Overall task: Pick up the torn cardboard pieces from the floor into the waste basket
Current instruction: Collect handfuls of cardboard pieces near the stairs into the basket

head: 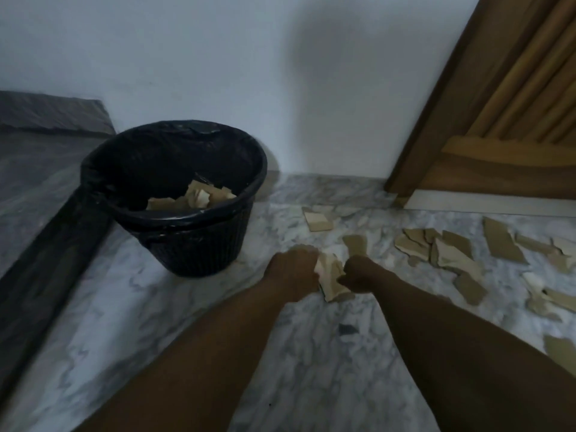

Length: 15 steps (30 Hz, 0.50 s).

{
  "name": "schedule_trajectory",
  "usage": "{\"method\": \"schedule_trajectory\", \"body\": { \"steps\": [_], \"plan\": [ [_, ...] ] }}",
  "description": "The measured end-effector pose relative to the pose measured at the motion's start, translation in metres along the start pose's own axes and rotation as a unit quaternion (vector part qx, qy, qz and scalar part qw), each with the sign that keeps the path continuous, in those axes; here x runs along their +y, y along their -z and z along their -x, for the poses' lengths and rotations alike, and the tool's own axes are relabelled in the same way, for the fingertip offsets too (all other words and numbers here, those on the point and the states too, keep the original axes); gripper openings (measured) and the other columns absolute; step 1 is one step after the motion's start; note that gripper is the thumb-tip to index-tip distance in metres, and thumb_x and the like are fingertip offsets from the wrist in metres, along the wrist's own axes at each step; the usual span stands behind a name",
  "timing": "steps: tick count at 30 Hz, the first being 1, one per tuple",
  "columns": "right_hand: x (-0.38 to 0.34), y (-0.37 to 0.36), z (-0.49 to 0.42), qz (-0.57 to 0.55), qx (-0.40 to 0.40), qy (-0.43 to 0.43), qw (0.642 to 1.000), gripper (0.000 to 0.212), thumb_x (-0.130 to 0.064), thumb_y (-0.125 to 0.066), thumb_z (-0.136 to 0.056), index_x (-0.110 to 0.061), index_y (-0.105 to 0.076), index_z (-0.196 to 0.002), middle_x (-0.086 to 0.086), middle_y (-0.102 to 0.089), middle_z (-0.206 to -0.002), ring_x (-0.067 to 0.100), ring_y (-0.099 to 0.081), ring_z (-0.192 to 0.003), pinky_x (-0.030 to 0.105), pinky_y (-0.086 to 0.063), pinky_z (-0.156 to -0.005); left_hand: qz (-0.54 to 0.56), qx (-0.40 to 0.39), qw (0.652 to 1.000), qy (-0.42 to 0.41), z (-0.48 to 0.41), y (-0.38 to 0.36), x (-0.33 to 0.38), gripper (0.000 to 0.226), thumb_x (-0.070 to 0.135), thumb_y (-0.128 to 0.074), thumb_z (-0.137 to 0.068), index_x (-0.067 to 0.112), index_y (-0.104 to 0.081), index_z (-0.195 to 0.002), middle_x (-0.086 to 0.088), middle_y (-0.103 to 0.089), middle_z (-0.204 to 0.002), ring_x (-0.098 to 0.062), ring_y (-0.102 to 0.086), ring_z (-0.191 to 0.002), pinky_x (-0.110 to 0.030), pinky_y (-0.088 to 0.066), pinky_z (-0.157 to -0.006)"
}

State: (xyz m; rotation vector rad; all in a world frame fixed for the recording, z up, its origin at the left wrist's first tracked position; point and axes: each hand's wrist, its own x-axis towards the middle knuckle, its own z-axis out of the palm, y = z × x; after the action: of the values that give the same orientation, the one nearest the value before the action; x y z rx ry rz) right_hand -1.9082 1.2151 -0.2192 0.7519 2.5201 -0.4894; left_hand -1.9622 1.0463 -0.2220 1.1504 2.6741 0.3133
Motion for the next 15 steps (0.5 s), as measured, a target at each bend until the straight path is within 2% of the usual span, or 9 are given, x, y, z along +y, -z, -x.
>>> {"method": "schedule_trajectory", "body": {
  "steps": [3, 7, 9, 12, 15],
  "plan": [
    [0.019, -0.011, -0.025, 0.046, -0.013, 0.010, 0.999, 0.050, -0.037, -0.050, -0.100, 0.001, -0.051, -0.131, 0.016, -0.054, -0.133, 0.028, -0.056, -0.118, 0.029, -0.040, -0.081, -0.022, -0.070, 0.993, 0.094, -0.006, -0.044, -0.009, 0.046, 0.038, -0.046, -0.095, 0.019, -0.041, -0.137, -0.006, -0.045, -0.137, -0.028, -0.044, -0.123, -0.042, -0.036, -0.100],
    [0.014, -0.014, -0.051, 0.005, 0.024, 0.012, 1.000, 0.059, -0.045, -0.062, -0.092, -0.003, -0.049, -0.132, 0.015, -0.054, -0.132, 0.028, -0.055, -0.118, 0.031, -0.043, -0.084, 0.013, -0.090, 0.976, 0.199, -0.018, -0.073, -0.022, 0.076, 0.059, -0.056, -0.085, 0.022, -0.029, -0.145, -0.005, -0.031, -0.145, -0.030, -0.032, -0.132, -0.045, -0.034, -0.104],
    [0.007, -0.021, -0.061, -0.040, 0.033, 0.004, 0.999, 0.071, -0.047, -0.070, -0.085, -0.003, -0.044, -0.135, 0.015, -0.054, -0.132, 0.029, -0.055, -0.119, 0.031, -0.043, -0.084, 0.012, -0.073, 0.974, 0.215, -0.026, -0.077, -0.023, 0.091, 0.061, -0.063, -0.078, 0.021, -0.021, -0.148, -0.006, -0.031, -0.147, -0.030, -0.031, -0.134, -0.047, -0.034, -0.104],
    [-0.005, -0.035, -0.065, -0.063, 0.026, -0.027, 0.997, 0.091, -0.040, -0.078, -0.078, -0.007, -0.026, -0.145, 0.014, -0.049, -0.138, 0.031, -0.051, -0.126, 0.039, -0.045, -0.096, 0.021, -0.094, 0.960, 0.264, -0.042, -0.075, -0.022, 0.114, 0.057, -0.075, -0.072, 0.022, -0.004, -0.154, -0.010, -0.027, -0.150, -0.032, -0.028, -0.137, -0.049, -0.035, -0.104],
    [-0.011, -0.047, -0.067, -0.033, 0.061, -0.064, 0.996, 0.087, -0.027, -0.080, -0.075, -0.017, -0.024, -0.141, 0.011, -0.050, -0.131, 0.032, -0.052, -0.122, 0.044, -0.046, -0.091, 0.053, -0.118, 0.940, 0.315, -0.051, -0.075, -0.025, 0.099, 0.055, -0.077, -0.071, 0.023, -0.021, -0.147, -0.009, -0.035, -0.144, -0.030, -0.036, -0.131, -0.046, -0.038, -0.103]
  ]
}}
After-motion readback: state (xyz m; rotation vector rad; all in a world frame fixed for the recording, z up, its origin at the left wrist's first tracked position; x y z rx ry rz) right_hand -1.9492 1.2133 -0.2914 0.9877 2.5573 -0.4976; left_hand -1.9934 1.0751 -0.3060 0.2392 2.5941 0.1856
